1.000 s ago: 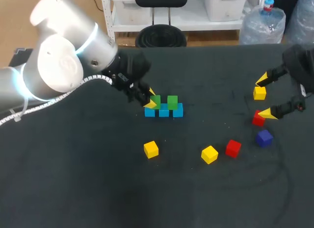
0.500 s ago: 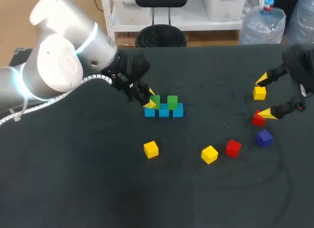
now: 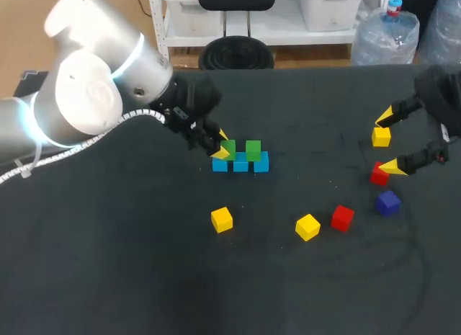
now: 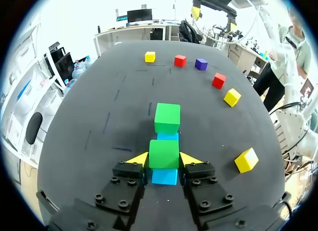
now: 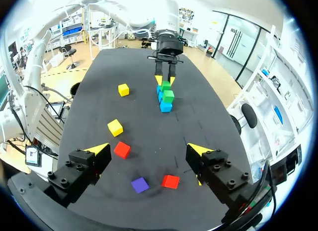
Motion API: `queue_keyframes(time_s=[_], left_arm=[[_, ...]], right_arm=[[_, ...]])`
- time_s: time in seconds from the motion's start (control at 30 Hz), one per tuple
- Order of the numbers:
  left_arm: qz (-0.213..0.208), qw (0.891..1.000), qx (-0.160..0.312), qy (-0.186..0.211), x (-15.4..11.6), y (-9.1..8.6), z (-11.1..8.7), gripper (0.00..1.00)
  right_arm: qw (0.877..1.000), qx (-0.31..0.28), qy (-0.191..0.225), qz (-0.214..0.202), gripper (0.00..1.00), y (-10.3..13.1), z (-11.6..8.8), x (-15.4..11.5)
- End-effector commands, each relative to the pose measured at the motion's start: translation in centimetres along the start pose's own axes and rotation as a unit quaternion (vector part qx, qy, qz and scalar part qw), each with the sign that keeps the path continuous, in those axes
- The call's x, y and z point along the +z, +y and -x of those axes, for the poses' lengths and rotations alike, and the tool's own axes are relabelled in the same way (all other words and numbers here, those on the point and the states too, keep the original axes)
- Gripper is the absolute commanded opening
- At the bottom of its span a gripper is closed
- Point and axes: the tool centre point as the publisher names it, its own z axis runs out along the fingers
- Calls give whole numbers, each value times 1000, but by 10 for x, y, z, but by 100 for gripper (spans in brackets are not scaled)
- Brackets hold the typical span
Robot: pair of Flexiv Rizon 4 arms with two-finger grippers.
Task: Place the blue cubes, place green cubes on the blue cubes, place the yellow cubes on the green cubes, then place the red cubes on the yellow cubes, and place purple cube on the red cubes.
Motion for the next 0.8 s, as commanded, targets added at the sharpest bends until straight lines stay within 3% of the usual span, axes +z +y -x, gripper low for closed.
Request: queue_keyframes(time_s=[0.03,0.37,0.4,0.6,0.73,0.8], left_arm=[[-3,1000,-1,3,1,3,1,0],[-5,1000,-2,5,1,3,1,0],[-5,1000,-2,6,1,3,1,7],[-6,1000,-3,7,2,2,0,25],[-6,1000,-3,7,2,2,0,31],[-6,1000,-4,8,2,2,0,38]], right_arm=[[1000,0,-1,1,100,-1,0,1],[1000,0,-1,1,100,-1,0,1],[1000,0,-1,1,100,-1,0,1],[1000,0,-1,1,100,-1,0,1],[1000,0,-1,1,100,-1,0,1],[1000,0,-1,1,100,-1,0,1]])
